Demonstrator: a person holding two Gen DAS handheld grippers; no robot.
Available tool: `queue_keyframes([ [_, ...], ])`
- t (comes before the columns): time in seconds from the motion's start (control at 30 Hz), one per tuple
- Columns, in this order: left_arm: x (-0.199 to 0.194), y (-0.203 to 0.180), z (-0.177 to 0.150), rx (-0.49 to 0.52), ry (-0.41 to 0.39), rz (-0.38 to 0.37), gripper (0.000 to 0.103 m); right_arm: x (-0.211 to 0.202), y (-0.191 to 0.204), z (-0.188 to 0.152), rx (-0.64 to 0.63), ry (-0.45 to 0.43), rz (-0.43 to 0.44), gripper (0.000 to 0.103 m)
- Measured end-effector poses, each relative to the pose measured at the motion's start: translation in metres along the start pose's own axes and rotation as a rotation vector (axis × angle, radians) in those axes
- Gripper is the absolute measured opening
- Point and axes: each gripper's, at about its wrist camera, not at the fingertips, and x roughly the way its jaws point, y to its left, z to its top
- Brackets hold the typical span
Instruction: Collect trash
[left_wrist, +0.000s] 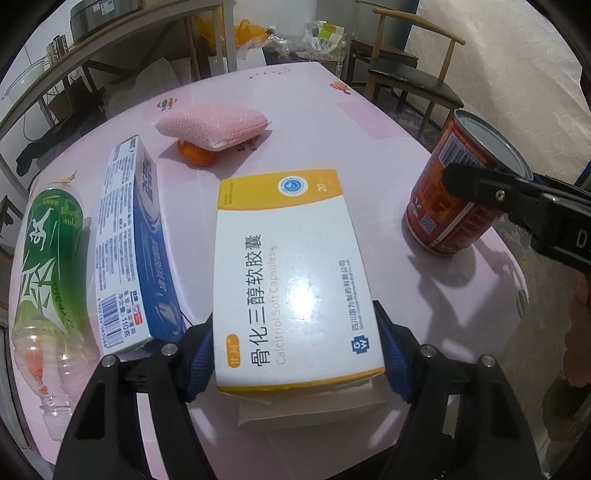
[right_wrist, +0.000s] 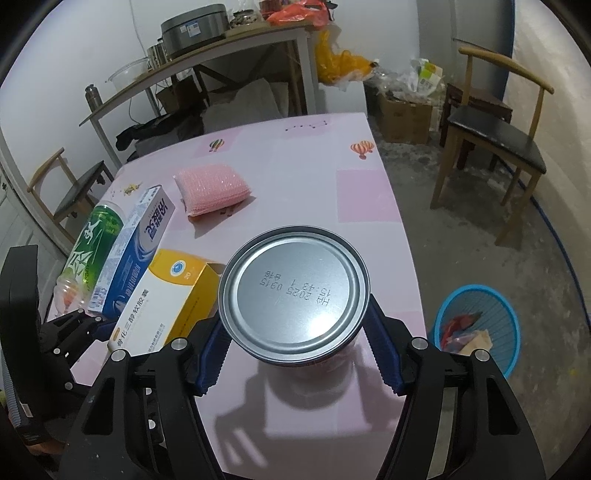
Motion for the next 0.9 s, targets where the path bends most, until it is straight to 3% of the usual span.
queue_keyframes([
  [0.9,-0.026,0.006,-0.005,-0.011,-0.055,0.008,0.072,-0.015,0.006,0.003,-0.011,-0.036,0.0,0.064],
])
